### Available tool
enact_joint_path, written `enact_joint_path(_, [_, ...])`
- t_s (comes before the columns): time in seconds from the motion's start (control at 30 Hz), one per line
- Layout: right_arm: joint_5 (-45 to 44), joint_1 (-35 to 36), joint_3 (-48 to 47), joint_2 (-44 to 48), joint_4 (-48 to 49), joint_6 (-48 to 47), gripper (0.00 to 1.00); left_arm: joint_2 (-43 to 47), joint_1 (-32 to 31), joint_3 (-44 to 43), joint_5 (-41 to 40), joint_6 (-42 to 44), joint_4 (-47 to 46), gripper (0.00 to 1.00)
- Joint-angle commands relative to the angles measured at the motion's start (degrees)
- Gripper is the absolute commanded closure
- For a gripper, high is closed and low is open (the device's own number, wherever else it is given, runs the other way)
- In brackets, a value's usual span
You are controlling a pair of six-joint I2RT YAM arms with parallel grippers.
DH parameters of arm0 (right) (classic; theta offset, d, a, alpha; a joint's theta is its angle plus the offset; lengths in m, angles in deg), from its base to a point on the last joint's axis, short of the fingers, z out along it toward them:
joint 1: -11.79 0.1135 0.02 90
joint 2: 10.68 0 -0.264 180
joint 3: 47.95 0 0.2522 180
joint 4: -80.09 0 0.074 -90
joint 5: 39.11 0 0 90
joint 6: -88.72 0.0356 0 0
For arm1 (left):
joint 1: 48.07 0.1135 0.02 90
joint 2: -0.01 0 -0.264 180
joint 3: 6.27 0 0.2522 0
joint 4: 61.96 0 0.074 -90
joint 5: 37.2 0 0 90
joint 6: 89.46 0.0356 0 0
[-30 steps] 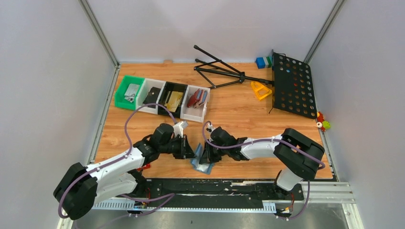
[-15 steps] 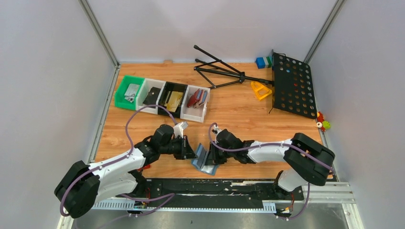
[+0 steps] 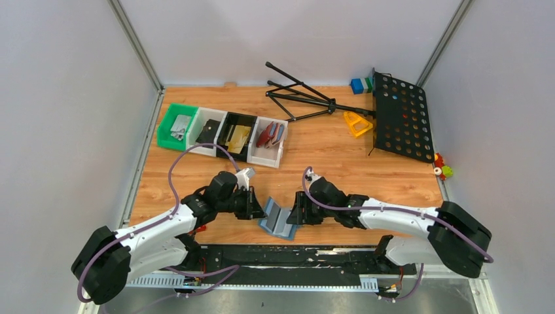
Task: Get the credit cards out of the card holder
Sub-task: Remove the credit card from the card holder.
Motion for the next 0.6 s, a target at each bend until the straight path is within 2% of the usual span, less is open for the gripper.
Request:
enact_joint_path(0.0, [-3.8,-0.2,-0.9,6.1,-3.8,-0.4,0.5,0.6,-0.2,-1.2,-0.7,0.9,-0.1,1.0])
enact_joint_path(0.13, [-3.9,-0.2,-2.1,9.1,-5.8,-1.8,0.48,0.1,-0.2,-0.7,-1.2,0.7,0.1,1.0])
enact_joint_path(0.3, [-0.2,-0.2,-2.8,7.7,-1.5,-2.1,0.48,-0.9,-0.2,-0.5,-0.9,0.4,-0.4,1.0])
enact_joint_path(0.5, [3.2,-0.2,-5.0,-3.3,2.8,-1.4,0.67,-0.7,-0.2,-0.1,-0.2,-0.3,-1.8,0.99])
enact_joint_path(0.57, [4.0,-0.2,-5.0,-6.2,4.7,-0.8,0.71,-0.7,-0.1,-0.1,-0.1,-0.4,-2.0,0.92])
